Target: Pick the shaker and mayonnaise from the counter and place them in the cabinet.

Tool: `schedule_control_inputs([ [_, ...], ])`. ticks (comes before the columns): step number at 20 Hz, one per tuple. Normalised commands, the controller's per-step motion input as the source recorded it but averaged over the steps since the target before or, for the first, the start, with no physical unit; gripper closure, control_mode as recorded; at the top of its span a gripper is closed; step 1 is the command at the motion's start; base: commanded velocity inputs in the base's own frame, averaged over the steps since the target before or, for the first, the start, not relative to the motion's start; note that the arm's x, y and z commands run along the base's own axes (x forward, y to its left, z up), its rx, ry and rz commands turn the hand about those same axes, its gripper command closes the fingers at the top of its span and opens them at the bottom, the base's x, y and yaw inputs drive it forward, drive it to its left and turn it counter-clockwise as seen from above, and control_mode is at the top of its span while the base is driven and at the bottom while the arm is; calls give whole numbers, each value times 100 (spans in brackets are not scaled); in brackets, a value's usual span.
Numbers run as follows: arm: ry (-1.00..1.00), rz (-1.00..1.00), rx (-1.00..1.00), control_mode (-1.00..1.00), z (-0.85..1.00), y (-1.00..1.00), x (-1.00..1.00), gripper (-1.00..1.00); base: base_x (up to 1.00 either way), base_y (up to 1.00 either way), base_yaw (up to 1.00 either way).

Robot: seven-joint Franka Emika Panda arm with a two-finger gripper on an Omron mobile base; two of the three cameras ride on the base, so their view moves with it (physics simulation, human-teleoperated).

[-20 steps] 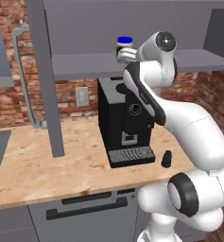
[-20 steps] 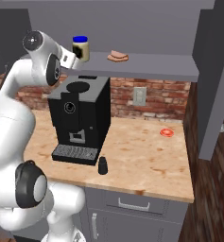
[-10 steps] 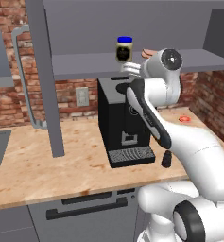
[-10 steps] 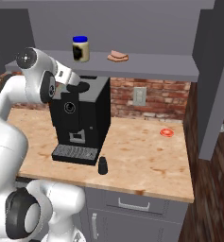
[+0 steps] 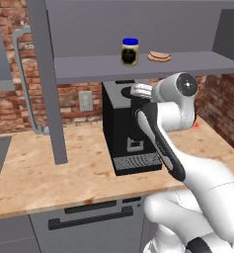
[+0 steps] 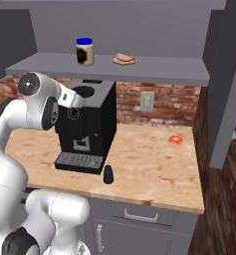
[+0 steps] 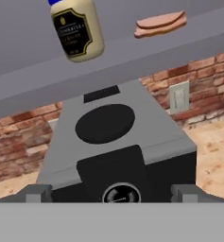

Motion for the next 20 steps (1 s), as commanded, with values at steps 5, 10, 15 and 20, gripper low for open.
schedule_control_inputs([
  [5, 0, 2, 0, -100, -24, -12, -45, -100, 0, 0, 0],
  [10, 0, 1, 0, -100, -31, -19, -38, -100, 0, 0, 0],
  [15, 0, 1, 0, -100, -39, -29, -30, -100, 0, 0, 0],
  [20, 0, 3, 0, -100, -43, -36, -14, -100, 0, 0, 0],
])
